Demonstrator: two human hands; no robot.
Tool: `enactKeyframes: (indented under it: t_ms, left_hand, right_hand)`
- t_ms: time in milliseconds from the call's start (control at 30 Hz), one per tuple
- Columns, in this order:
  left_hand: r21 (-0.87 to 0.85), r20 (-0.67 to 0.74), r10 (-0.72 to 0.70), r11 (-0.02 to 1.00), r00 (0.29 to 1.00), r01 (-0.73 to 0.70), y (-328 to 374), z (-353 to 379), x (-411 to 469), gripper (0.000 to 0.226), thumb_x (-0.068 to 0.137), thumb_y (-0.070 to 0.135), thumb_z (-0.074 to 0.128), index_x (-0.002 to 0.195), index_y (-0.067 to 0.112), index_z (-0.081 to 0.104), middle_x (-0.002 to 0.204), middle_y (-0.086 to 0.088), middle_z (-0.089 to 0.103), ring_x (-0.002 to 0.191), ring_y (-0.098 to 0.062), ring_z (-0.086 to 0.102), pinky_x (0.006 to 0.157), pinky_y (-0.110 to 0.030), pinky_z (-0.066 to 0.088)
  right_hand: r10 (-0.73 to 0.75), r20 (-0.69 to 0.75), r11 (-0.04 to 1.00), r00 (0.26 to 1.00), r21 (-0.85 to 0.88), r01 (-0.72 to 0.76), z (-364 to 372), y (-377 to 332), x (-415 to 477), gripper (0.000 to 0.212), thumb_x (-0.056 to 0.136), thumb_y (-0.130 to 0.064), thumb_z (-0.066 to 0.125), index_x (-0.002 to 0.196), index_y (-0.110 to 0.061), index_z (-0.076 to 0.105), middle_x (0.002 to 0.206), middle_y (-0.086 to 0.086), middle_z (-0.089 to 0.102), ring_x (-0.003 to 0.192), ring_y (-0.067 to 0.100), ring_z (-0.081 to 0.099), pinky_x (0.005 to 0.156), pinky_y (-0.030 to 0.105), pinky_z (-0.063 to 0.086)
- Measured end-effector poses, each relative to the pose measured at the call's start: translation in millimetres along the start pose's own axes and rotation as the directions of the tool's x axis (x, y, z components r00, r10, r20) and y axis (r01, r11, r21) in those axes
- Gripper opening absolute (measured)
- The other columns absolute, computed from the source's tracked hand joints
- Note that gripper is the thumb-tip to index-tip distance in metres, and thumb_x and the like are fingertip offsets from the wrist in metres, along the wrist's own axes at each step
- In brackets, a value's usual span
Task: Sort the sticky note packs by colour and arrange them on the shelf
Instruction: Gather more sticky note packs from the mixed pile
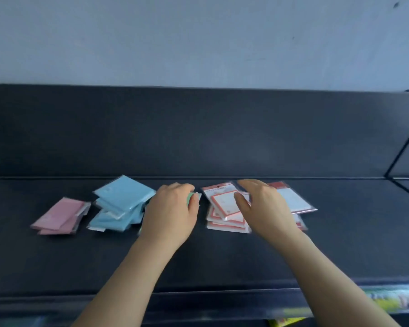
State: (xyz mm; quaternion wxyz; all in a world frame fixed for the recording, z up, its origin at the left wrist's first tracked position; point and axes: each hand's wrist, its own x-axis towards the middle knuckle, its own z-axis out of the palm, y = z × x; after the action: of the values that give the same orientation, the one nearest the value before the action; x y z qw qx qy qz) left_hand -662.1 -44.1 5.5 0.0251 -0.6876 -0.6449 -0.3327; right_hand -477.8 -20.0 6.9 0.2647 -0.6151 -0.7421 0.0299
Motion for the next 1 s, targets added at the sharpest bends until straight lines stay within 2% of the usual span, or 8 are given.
enactKeyframes:
  t_ms: [67,100,200,267,400,500,833,1000]
  left_hand:
    - [-0.010,0.001,0.036,0.999,0.999,-0.036,27.9,11.5,-2.3,0.028,0.097,0.029,0.048,0.115,0.017,0.066,0.107,0.001,0.067,0.102,-0.022,0.056,0.082,-0.032,0.043]
    - [-0.015,0.004,0.050,0.999,0.999,-0.050,42.7,17.6,-3.6,0.027,0.096,0.028,0.049,0.112,0.017,0.067,0.103,0.000,0.067,0.099,-0.022,0.056,0.080,-0.032,0.043]
    - [-0.026,0.016,0.072,0.997,0.997,-0.072,88.4,38.5,-7.9,0.026,0.096,0.026,0.049,0.109,0.015,0.069,0.104,-0.001,0.068,0.098,-0.021,0.057,0.079,-0.032,0.044]
    - [-0.053,0.033,0.086,0.995,0.996,-0.084,121.2,52.6,-12.5,0.028,0.097,0.028,0.047,0.112,0.017,0.068,0.107,0.001,0.068,0.101,-0.018,0.057,0.080,-0.028,0.044]
    - [-0.068,0.069,0.092,0.994,0.993,-0.087,184.6,83.1,-20.0,0.029,0.098,0.030,0.047,0.111,0.017,0.068,0.110,0.001,0.069,0.100,-0.019,0.059,0.082,-0.032,0.050]
    - [-0.117,0.069,0.088,0.990,0.994,-0.080,227.2,108.1,-22.6,0.028,0.097,0.030,0.050,0.113,0.017,0.069,0.110,0.001,0.069,0.101,-0.019,0.060,0.082,-0.031,0.048]
    - [-0.193,0.162,0.186,0.969,0.969,-0.154,332.7,179.0,-10.4,0.032,0.098,0.035,0.045,0.123,0.022,0.062,0.111,0.009,0.063,0.105,-0.014,0.055,0.079,-0.025,0.043]
    - [-0.225,0.186,0.253,0.952,0.950,-0.209,379.0,212.8,14.0,0.032,0.099,0.035,0.044,0.122,0.022,0.061,0.110,0.009,0.062,0.104,-0.014,0.053,0.076,-0.022,0.036]
  right_hand:
    - [0.027,-0.002,1.000,1.000,-0.008,-0.027,-13.3,27.4,-6.5,0.022,0.095,-0.025,0.047,0.105,-0.012,0.062,0.107,0.000,0.065,0.100,0.023,0.058,0.070,0.030,0.039]
    - [0.034,-0.008,0.999,0.999,-0.001,-0.034,-21.4,40.9,-10.7,0.022,0.095,-0.025,0.047,0.104,-0.014,0.063,0.107,-0.001,0.065,0.101,0.022,0.058,0.073,0.032,0.042]
    - [0.062,-0.009,0.998,0.998,-0.001,-0.062,-49.1,82.4,-25.2,0.032,0.097,-0.029,0.047,0.125,-0.022,0.059,0.126,-0.006,0.060,0.111,0.019,0.057,0.083,0.028,0.042]
    - [0.075,-0.002,0.997,0.997,-0.021,-0.075,-67.4,113.9,-34.7,0.033,0.097,-0.027,0.047,0.127,-0.017,0.058,0.128,-0.003,0.060,0.111,0.020,0.056,0.081,0.028,0.042]
    - [0.118,-0.010,0.993,0.993,-0.030,-0.118,-101.1,178.6,-51.7,0.041,0.098,-0.031,0.047,0.136,-0.017,0.051,0.139,-0.005,0.052,0.126,0.017,0.050,0.096,0.028,0.041]
    - [0.147,-0.023,0.988,0.989,-0.041,-0.148,-121.7,223.1,-63.6,0.038,0.099,-0.031,0.047,0.133,-0.017,0.054,0.137,-0.005,0.054,0.123,0.018,0.051,0.093,0.029,0.042]
    - [0.280,-0.064,0.957,0.958,-0.061,-0.283,-167.2,338.1,-83.8,0.041,0.098,-0.034,0.047,0.138,-0.022,0.050,0.141,-0.009,0.051,0.127,0.014,0.048,0.096,0.025,0.039]
    - [0.365,-0.110,0.924,0.925,-0.080,-0.374,-183.9,386.7,-77.2,0.034,0.097,-0.030,0.049,0.124,-0.014,0.060,0.127,-0.001,0.061,0.114,0.021,0.056,0.090,0.031,0.046]
